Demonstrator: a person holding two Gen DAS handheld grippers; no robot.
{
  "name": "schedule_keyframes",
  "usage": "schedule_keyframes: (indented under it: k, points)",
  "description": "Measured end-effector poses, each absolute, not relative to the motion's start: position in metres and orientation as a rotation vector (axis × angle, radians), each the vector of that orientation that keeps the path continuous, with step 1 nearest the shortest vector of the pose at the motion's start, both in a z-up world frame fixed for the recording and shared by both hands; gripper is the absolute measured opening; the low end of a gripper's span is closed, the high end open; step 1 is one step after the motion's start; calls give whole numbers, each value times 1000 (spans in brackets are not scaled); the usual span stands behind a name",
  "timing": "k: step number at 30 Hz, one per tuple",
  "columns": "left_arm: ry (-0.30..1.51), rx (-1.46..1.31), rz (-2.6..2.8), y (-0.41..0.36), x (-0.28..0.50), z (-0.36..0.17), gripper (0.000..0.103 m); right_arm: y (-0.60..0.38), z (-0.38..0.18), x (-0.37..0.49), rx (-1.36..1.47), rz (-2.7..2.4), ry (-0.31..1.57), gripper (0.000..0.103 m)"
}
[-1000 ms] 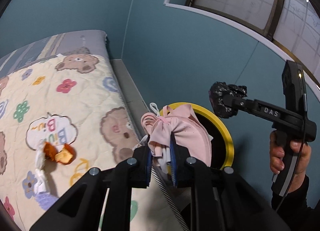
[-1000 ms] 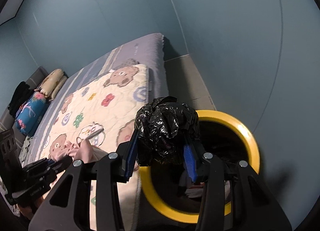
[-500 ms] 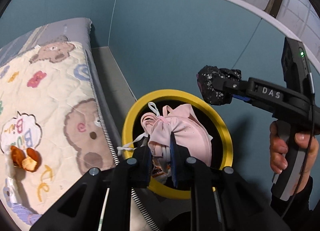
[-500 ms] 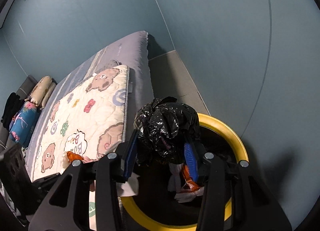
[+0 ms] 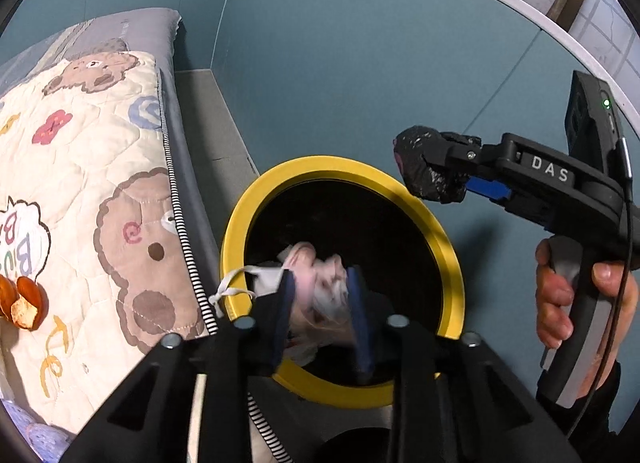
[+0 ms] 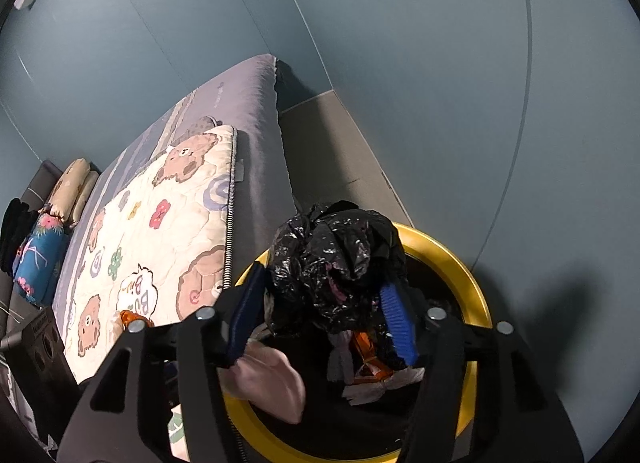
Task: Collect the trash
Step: 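Carry pink cloth and black bag over the bin and open both tools, then move both open tools back over the trash on the bed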
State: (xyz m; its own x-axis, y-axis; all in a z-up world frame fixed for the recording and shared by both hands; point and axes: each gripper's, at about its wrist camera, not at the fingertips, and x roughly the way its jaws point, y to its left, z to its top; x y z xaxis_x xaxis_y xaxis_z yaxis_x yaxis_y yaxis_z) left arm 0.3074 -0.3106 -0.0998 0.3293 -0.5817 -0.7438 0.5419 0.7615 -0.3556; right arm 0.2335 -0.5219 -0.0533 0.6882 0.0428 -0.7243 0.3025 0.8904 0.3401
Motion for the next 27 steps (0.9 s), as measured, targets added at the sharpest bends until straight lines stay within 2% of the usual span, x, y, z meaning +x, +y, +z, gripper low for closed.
schedule_keyframes:
  k: [1, 3, 6, 10, 12, 18, 24, 27]
  points:
    - [990, -46, -734, -309, 307, -99, 35, -521, -54, 234, 463, -156, 809, 57]
    - [980, -43, -725, -306, 305, -96, 52, -521, -54, 233, 466, -157, 810, 62]
    - [979, -58, -719, -299, 305, -94, 62, -520, -53, 232, 473, -161, 808, 69]
    - [968, -74, -702, -285, 301, -89, 67, -517, -50, 229, 486, -156, 808, 72]
    - [947, -85, -684, -272, 295, -87, 75, -513, -47, 226, 484, -149, 803, 73]
    - [899, -60, -606, -231, 274, -83, 86, -492, -47, 219, 479, -85, 815, 76]
    - [873, -1, -528, -192, 267, -73, 87, -454, -41, 217, 426, -4, 846, 78]
    - [847, -5, -499, -163, 259, -65, 89, -431, -38, 215, 400, 53, 859, 84]
